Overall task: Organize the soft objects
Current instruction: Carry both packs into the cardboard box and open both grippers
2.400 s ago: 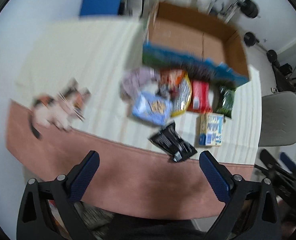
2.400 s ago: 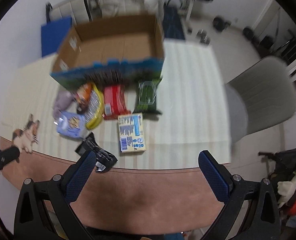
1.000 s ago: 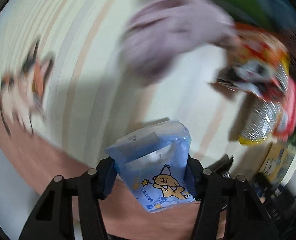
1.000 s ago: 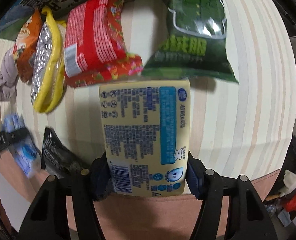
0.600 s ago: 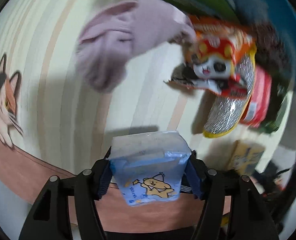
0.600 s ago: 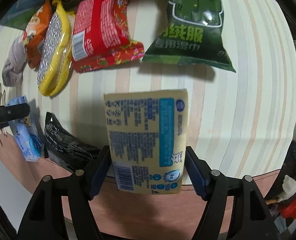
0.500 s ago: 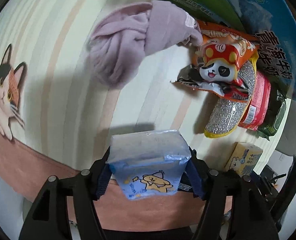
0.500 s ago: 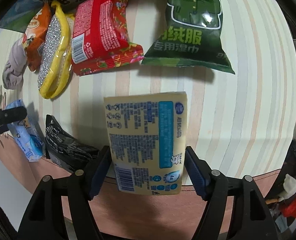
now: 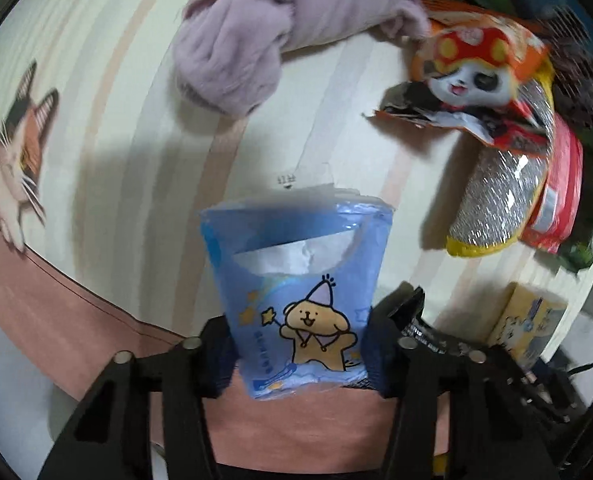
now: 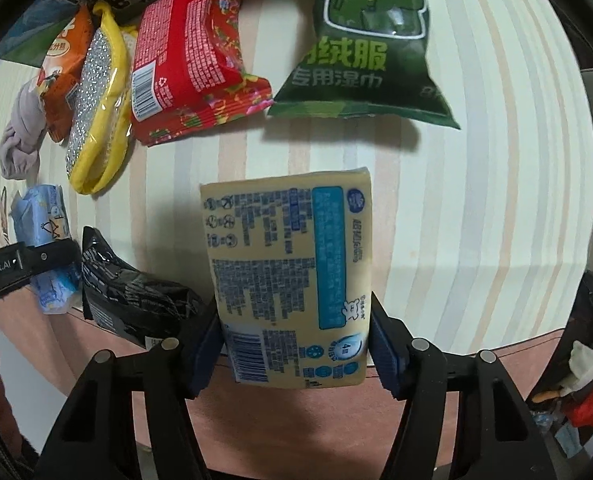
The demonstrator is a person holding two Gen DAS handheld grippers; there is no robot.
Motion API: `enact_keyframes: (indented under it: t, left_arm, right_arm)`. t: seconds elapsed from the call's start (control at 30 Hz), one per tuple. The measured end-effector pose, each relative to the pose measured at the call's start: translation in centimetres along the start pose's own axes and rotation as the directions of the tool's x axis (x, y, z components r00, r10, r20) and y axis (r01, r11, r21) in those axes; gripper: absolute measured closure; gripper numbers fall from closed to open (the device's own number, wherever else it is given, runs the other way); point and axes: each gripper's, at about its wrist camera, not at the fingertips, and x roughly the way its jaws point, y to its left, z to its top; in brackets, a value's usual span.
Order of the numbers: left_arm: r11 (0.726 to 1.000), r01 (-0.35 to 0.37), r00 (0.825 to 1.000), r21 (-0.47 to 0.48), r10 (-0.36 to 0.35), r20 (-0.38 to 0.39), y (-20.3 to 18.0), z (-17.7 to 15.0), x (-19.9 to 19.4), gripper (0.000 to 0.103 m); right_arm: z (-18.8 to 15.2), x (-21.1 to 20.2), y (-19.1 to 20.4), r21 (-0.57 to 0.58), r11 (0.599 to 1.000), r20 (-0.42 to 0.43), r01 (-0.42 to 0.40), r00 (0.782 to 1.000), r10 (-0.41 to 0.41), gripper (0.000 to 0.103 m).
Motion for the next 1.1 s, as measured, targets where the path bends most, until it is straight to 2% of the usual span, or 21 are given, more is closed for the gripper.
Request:
enact_keyframes:
  t: [0.03, 0.13, 0.23, 0.43, 0.6, 0.7, 0.73, 0.8, 0.83, 0.87, 0.93, 0.97, 1.0, 1.03, 1.1]
  left_arm:
    - [1.0, -0.015, 1.0, 0.015, 0.015, 0.012, -0.3, -0.7, 0.2, 0.063]
    - [0.997, -0.058, 0.996, 0.044, 0.055, 0.064, -1.0, -3.6, 0.6, 0.063]
    - [0.996, -0.069, 0.992, 0.062, 0.062, 0.113, -3.3, -6.2, -0.3, 0.063]
    - [0.995, 0.021, 0.978, 0.099, -0.041, 0.203, -6.1, -13.6, -4.5, 0.063]
    - [0.976, 0.096, 0.943, 0.197, -0.153, 0.295, -9.9, -16.3, -10.3, 0.063]
    - [0.958, 0.144, 0.93, 0.247, -0.216, 0.297, -12.0, -14.3, -13.3, 0.063]
    - [0.955, 0.145, 0.929, 0.257, -0.221, 0.296, -12.8, -11.7, -14.8, 0.063]
    - [0.952, 0.129, 0.929, 0.277, -0.214, 0.301, -14.1, -10.0, -15.5, 0.063]
    - [0.951, 0.126, 0.932, 0.282, -0.212, 0.296, -14.0, -8.5, -16.5, 0.063]
    - [0.95, 0.13, 0.937, 0.283, -0.211, 0.279, -14.7, -6.8, -15.6, 0.063]
    - [0.945, 0.142, 0.946, 0.294, -0.217, 0.241, -13.1, -4.6, -17.5, 0.063]
    - [0.944, 0.138, 0.953, 0.298, -0.209, 0.22, -13.5, -3.2, -15.7, 0.063]
    - [0.945, 0.132, 0.959, 0.3, -0.199, 0.203, -14.4, -1.5, -17.0, 0.063]
    - [0.945, 0.129, 0.963, 0.3, -0.192, 0.188, -15.9, 0.9, -20.7, 0.063]
    - [0.944, 0.121, 0.973, 0.307, -0.174, 0.15, -15.7, 3.3, -19.4, 0.063]
  right_arm:
    - [-0.4, -0.2, 0.0, -0.003, 1.0, 0.006, 0.0, 1.0, 0.0, 0.037]
    - [-1.7, -0.6, -0.3, 0.0, 1.0, 0.026, -0.028, 0.999, 0.028, 0.037]
    - [-3.1, -2.0, -0.7, -0.006, 0.997, 0.049, -0.075, 0.996, 0.076, 0.037]
    - [-5.4, -7.9, -1.5, -0.067, 0.973, 0.128, -0.222, 0.965, 0.229, 0.037]
    - [-4.1, -16.0, -1.5, -0.125, 0.945, 0.226, -0.303, 0.918, 0.325, 0.037]
    - [-1.0, -20.0, -1.5, -0.145, 0.938, 0.277, -0.313, 0.898, 0.343, 0.037]
    - [0.1, -20.9, -1.4, -0.149, 0.941, 0.297, -0.303, 0.894, 0.334, 0.037]
    - [3.1, -21.8, -1.2, -0.146, 0.954, 0.341, -0.262, 0.892, 0.297, 0.037]
    - [4.5, -21.8, -1.0, -0.141, 0.959, 0.351, -0.245, 0.894, 0.28, 0.037]
    - [6.5, -21.5, -1.0, -0.126, 0.964, 0.355, -0.233, 0.897, 0.263, 0.037]
    - [10.0, -20.4, -1.2, -0.11, 0.968, 0.342, -0.226, 0.906, 0.25, 0.037]
    - [11.7, -19.3, -1.3, -0.098, 0.972, 0.337, -0.214, 0.912, 0.235, 0.037]
    - [13.4, -18.6, -1.5, -0.09, 0.976, 0.33, -0.196, 0.919, 0.215, 0.037]
    - [14.8, -17.5, -1.5, -0.085, 0.98, 0.321, -0.179, 0.926, 0.197, 0.037]
    - [18.6, -16.0, -1.1, -0.078, 0.986, 0.301, -0.144, 0.94, 0.161, 0.037]
